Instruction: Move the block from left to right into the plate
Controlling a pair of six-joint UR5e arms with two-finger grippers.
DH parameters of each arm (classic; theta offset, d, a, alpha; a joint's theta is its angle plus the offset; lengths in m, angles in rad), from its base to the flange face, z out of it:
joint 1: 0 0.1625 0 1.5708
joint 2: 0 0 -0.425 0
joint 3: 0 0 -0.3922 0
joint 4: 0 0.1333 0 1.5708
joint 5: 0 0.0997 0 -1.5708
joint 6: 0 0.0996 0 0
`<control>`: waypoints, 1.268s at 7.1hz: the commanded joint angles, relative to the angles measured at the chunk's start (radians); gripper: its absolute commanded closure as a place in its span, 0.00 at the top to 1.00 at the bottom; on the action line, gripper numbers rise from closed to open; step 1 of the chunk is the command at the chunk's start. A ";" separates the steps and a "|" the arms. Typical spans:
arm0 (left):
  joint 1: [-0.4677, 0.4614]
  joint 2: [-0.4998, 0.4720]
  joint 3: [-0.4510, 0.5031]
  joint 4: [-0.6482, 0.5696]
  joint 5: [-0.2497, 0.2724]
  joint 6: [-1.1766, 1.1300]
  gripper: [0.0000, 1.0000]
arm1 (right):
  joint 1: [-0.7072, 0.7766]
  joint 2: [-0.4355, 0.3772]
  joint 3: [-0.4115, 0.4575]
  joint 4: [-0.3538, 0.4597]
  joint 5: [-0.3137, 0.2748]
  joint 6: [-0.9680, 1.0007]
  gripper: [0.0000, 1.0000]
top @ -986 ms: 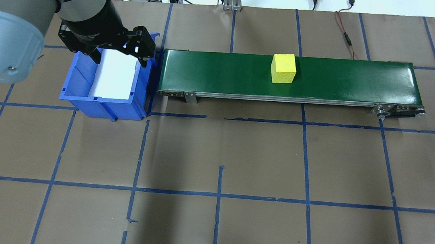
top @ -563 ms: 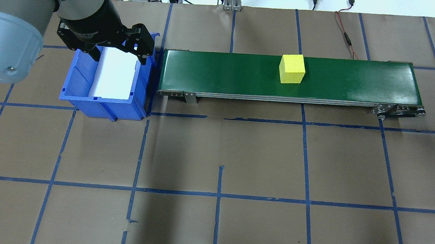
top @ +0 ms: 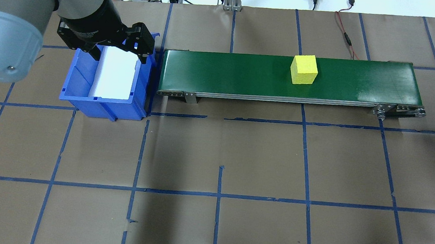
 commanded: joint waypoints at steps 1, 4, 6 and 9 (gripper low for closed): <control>-0.001 -0.001 0.000 0.000 -0.001 -0.001 1.00 | -0.001 0.003 -0.007 -0.002 0.056 -0.002 1.00; -0.003 -0.001 0.000 0.002 -0.007 -0.005 1.00 | 0.161 -0.073 -0.138 0.036 0.159 0.050 0.99; -0.001 -0.001 0.002 0.000 -0.006 -0.004 1.00 | 0.347 -0.083 -0.178 0.073 0.164 0.205 0.98; -0.001 0.004 0.000 -0.006 -0.007 -0.005 1.00 | 0.514 -0.029 -0.195 0.085 0.173 0.538 0.99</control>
